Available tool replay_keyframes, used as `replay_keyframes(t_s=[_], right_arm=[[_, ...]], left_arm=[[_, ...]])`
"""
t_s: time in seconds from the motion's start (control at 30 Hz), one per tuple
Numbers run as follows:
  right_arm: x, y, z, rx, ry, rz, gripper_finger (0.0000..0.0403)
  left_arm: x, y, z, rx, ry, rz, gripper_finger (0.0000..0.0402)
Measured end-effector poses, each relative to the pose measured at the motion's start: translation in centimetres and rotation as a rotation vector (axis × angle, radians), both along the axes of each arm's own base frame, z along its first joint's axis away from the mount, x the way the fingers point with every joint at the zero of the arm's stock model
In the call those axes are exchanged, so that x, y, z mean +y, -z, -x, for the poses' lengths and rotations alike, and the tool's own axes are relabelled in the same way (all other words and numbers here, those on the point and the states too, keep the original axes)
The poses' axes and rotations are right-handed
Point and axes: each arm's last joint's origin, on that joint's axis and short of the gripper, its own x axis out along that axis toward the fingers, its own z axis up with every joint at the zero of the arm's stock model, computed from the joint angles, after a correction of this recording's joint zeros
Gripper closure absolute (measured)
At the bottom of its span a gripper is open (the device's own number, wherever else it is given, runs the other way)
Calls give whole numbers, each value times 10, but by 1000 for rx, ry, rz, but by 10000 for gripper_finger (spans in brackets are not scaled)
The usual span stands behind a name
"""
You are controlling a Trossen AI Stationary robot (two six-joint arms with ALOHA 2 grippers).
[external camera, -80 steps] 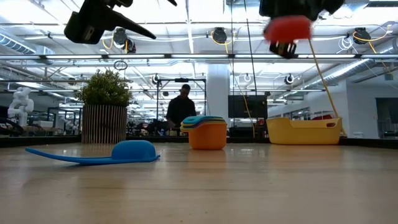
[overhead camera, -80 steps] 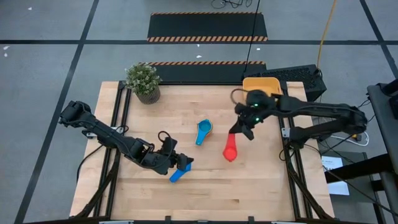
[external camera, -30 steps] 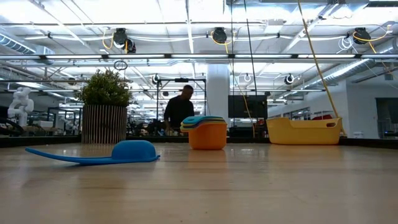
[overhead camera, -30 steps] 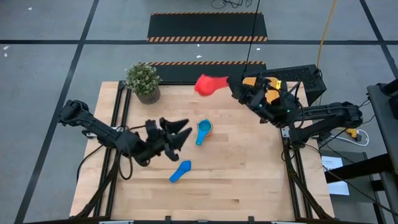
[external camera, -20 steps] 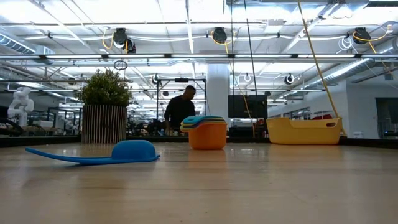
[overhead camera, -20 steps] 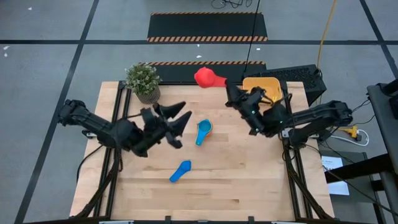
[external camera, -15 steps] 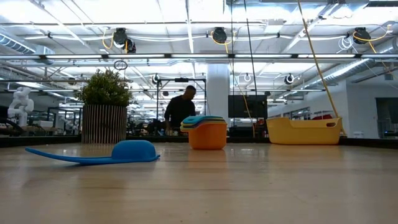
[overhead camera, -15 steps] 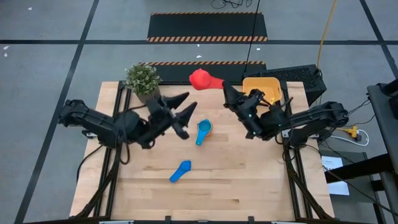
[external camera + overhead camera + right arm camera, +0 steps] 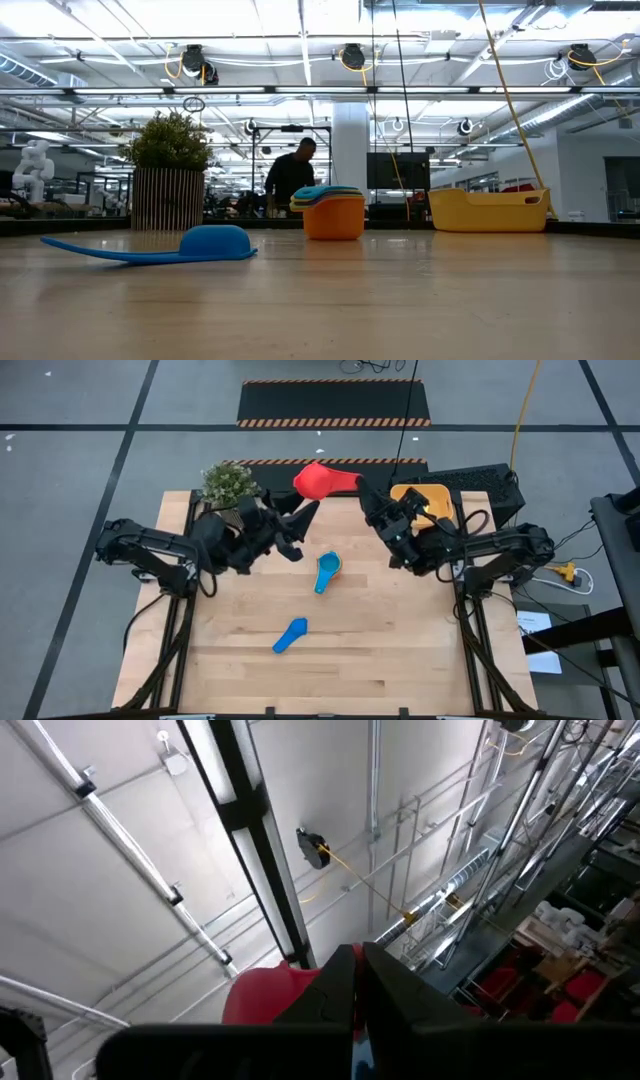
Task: Nest measuring cups in basket
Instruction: Stack the red measuring cup on top of the light blue measuring cup
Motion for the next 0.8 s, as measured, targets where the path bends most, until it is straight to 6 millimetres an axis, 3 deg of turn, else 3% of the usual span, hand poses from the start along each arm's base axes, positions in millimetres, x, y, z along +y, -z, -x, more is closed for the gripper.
replay_keyframes(t_s=[0.3,0.7,0.8], right_arm=[[-13,2,-6,53,-75,134,403],[-20,10,-15,162,-120,169,403],[-21,10,-15,164,-118,165,403]], left_arm=[[10,6,-8,13,54,-16,162],[16,10,-11,64,23,-11,164],[16,11,-11,73,16,-18,181]])
